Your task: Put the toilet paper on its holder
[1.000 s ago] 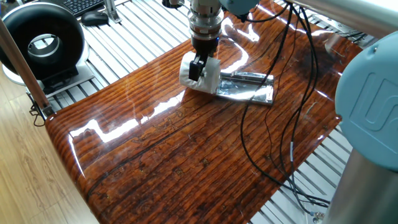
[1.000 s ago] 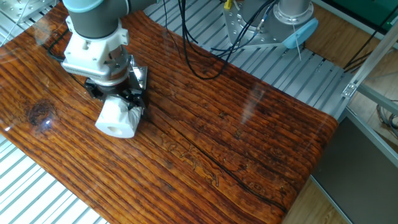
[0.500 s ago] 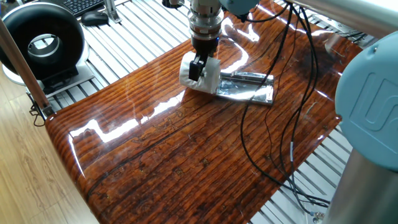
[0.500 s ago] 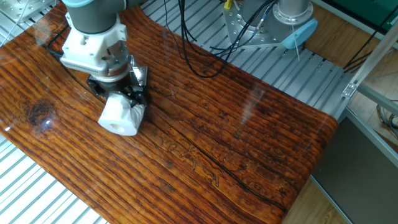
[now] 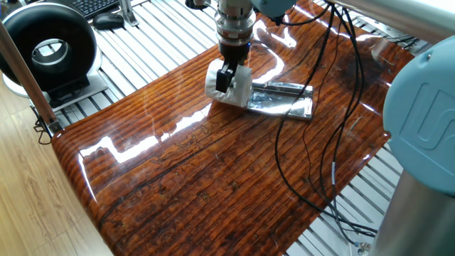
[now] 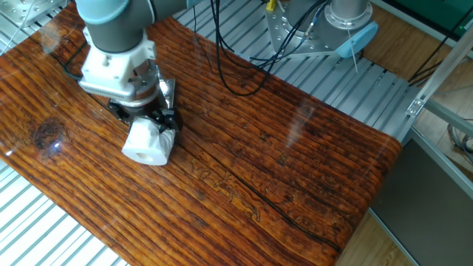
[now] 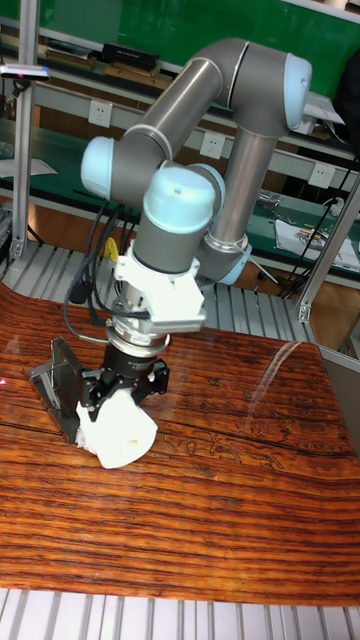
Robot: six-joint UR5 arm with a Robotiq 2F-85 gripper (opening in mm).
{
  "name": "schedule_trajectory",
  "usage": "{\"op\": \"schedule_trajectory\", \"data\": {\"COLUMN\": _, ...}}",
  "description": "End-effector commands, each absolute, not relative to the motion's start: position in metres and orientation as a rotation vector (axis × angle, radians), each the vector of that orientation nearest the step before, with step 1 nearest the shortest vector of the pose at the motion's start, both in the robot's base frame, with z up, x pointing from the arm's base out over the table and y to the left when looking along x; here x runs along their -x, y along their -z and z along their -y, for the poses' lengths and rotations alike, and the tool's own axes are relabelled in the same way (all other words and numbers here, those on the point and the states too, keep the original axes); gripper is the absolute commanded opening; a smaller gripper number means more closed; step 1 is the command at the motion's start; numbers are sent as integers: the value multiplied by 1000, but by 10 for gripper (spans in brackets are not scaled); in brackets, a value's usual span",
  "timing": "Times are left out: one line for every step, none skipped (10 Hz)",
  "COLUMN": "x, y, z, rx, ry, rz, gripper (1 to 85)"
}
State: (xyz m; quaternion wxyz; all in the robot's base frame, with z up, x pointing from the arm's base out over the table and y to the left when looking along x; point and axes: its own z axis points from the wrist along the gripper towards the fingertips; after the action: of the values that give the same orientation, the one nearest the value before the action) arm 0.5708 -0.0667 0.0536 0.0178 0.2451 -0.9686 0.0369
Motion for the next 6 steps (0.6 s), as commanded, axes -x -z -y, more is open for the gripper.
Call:
{"op": "schedule_trajectory", "data": {"x": -560, "y": -64, "z": 71, "rx": -826, "ry": -145, "rz": 2947, "gripper": 10}}
{"op": "schedule_trajectory", "data": {"x": -557, "y": -70, "z": 77, "rx": -838, "ry": -145, "rz": 2933, "gripper": 10}}
{"op": "schedule_trajectory", "data": {"x": -556, "y": -72, "z": 82, "rx": -852, "ry": -142, "rz": 2923, "gripper": 10}}
{"op": "schedule_trajectory", "data": {"x": -557, "y": -72, "z": 87, "rx": -865, "ry": -151, "rz": 2918, "gripper": 10}}
{"op": "schedule_trajectory", "data": {"x": -557, "y": -73, "z": 90, "rx": -876, "ry": -162, "rz": 2913, "gripper": 10}}
{"op": "schedule_trajectory", "data": {"x": -559, "y": -73, "z": 93, "rx": -902, "ry": -174, "rz": 2909, "gripper": 10}}
